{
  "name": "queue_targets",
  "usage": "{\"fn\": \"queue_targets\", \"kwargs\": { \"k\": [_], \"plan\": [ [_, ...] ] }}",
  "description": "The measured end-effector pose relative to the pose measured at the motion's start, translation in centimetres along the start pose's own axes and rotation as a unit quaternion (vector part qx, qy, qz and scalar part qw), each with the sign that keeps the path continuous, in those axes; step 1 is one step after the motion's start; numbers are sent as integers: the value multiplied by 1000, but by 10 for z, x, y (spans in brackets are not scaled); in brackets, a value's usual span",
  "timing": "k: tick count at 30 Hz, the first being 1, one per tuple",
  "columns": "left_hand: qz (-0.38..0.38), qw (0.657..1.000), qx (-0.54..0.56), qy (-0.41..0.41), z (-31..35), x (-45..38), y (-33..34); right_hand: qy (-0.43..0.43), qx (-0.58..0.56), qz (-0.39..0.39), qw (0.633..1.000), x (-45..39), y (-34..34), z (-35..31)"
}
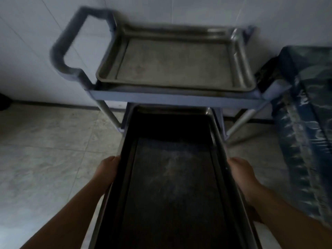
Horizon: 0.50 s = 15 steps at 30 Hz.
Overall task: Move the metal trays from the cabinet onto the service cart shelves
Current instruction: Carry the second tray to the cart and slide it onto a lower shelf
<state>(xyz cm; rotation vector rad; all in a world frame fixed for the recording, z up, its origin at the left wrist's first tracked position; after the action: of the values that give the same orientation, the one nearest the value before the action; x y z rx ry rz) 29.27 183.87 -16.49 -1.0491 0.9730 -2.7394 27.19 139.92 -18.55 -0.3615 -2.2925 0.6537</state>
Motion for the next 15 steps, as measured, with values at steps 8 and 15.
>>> {"fn": "queue_targets", "kwargs": {
  "k": [8, 15],
  "plan": [
    [11, 994, 103, -20, -4, -158, 93, -47, -22, 41, 998, -183, 59, 11],
    [-8, 991, 135, -1, -13, -241, 116, -73, -20, 77, 994, -258, 108, 14]
  ]
}}
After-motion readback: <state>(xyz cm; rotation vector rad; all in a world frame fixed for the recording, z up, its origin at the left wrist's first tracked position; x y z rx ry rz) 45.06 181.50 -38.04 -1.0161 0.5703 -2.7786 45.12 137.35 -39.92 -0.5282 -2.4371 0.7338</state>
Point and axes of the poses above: each hand's wrist, its own x-axis away from the middle knuckle, its own y-axis out of the palm, z = x × y, the point moved 5 cm from there along -x, towards the middle knuckle, and after that the axes turned 1 degree about -y, right-handed, at the moved point
